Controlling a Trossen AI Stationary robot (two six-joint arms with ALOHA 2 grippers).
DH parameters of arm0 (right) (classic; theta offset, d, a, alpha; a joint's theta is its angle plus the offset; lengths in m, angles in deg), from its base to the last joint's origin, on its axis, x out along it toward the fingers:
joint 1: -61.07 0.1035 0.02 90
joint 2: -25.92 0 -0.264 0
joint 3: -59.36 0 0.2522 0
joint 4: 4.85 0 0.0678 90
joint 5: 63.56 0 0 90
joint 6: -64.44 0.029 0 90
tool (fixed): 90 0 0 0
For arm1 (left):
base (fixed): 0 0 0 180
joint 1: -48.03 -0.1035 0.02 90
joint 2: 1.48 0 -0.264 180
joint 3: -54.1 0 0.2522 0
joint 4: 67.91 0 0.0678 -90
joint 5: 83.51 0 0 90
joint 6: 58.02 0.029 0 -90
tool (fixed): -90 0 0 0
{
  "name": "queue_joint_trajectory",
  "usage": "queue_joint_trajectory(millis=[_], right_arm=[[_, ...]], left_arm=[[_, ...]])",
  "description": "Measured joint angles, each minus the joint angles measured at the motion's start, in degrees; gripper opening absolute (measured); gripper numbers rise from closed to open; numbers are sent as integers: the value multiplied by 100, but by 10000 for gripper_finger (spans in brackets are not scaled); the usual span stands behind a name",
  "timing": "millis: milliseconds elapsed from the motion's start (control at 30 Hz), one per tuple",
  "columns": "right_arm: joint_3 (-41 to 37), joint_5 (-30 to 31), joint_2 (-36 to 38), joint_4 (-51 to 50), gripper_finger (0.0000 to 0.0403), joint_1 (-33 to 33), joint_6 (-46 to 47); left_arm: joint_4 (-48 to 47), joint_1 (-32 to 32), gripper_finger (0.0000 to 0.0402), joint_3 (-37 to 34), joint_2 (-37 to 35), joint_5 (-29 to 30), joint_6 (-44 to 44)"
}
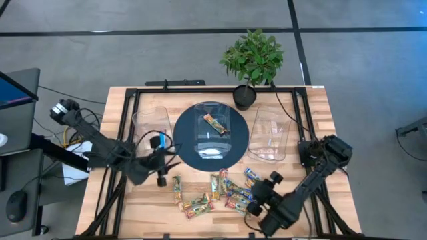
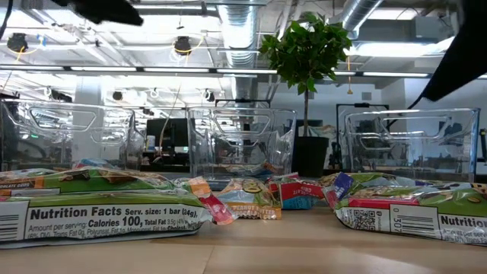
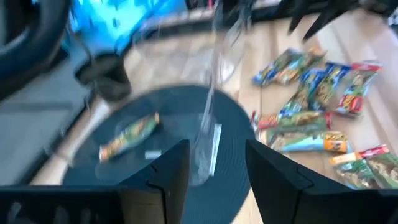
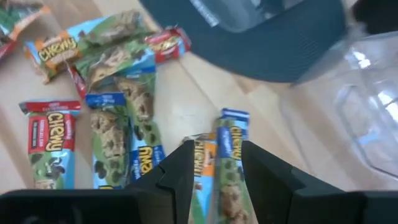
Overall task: Pick and place Granola Bars by type
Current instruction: Put the blue granola bar into the right transparent bin
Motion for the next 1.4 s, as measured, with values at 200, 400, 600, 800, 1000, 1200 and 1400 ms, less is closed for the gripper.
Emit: queue_joint_trajectory(millis=[200, 400, 600, 800, 1000, 1200, 1400], right_arm=[[0, -438, 0, 102, 125, -184, -148], [0, -1192, 0, -453, 125, -421, 802], [0, -1581, 0, -176, 125, -784, 861], [0, -1917, 0, -279, 122, -1130, 1099], [-153, -1986, 0, -391, 102, -1192, 1545], [-684, -2154, -4, 335, 88, -1167, 1543], [-710, -2137, -4, 454, 88, -1095, 1393]], left_arm=[[789, 663, 151, -413, 170, 756, 466], [876, 853, 151, -778, 506, 1091, 27], [1041, 837, 151, -775, 532, 1398, 323], [1047, 837, 151, -773, 532, 1412, 388], [1067, 837, 151, -773, 532, 1411, 385], [1067, 835, 151, -772, 532, 1410, 384], [1067, 835, 151, -771, 532, 1408, 383]])
